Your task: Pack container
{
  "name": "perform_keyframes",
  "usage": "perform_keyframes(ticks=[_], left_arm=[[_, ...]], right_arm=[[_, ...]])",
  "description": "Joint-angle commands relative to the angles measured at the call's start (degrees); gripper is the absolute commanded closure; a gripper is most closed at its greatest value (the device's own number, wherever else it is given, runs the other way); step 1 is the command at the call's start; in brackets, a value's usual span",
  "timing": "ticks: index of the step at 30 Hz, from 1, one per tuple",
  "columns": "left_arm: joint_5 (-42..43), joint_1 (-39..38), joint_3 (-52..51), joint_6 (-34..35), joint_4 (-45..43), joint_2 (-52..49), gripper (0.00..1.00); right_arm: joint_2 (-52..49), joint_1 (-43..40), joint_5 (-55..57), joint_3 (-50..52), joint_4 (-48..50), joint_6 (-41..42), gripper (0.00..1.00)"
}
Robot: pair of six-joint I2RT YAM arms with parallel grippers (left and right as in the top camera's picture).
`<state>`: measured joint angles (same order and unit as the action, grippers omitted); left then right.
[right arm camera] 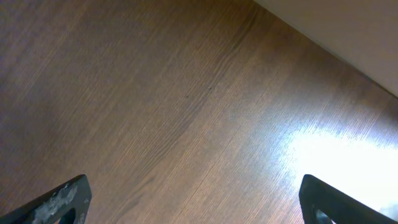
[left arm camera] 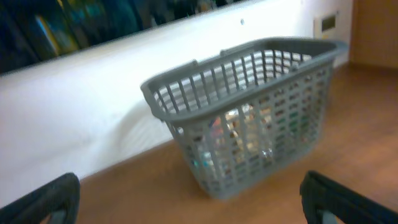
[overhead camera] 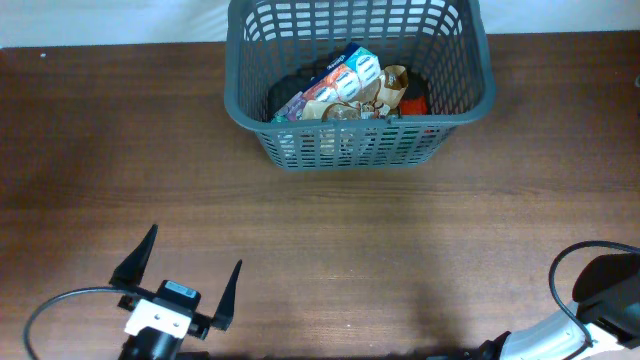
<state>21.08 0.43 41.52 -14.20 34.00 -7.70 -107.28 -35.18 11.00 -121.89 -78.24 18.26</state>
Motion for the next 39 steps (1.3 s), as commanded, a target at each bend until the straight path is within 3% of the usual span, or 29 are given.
perform_keyframes(ticks=[1, 5, 15, 19, 23, 39], left_arm=[[0.61, 0.5, -8.35, -0.83, -7.72, 4.35, 0.01], [0.11, 0.5, -16.02, 0.44, -18.75, 7.43, 0.01], [-3.32, 0.5, -25.7, 0.79, -31.98, 7.41, 0.01], [-7.1, 0.5, -29.29, 6.12, -38.51, 7.41, 0.01], [-14.97, 0.5, -31.3, 14.23, -39.15, 7.41, 0.01], [-16.02, 0.5, -38.93, 10.91, -38.25, 7.41, 0.01]], right_arm=[[1.03, -0.04, -0.11, 0.2, 0.0, 0.7, 0.01], [1.03, -0.04, -0.11, 0.2, 0.0, 0.7, 0.01], [1.03, -0.04, -0.11, 0.2, 0.0, 0.7, 0.01], [1.03, -0.04, -0.11, 0.2, 0.0, 0.7, 0.01], [1.03, -0.04, -0.11, 0.2, 0.0, 0.7, 0.01], [1.03, -0.04, -0.11, 0.2, 0.0, 0.7, 0.01]])
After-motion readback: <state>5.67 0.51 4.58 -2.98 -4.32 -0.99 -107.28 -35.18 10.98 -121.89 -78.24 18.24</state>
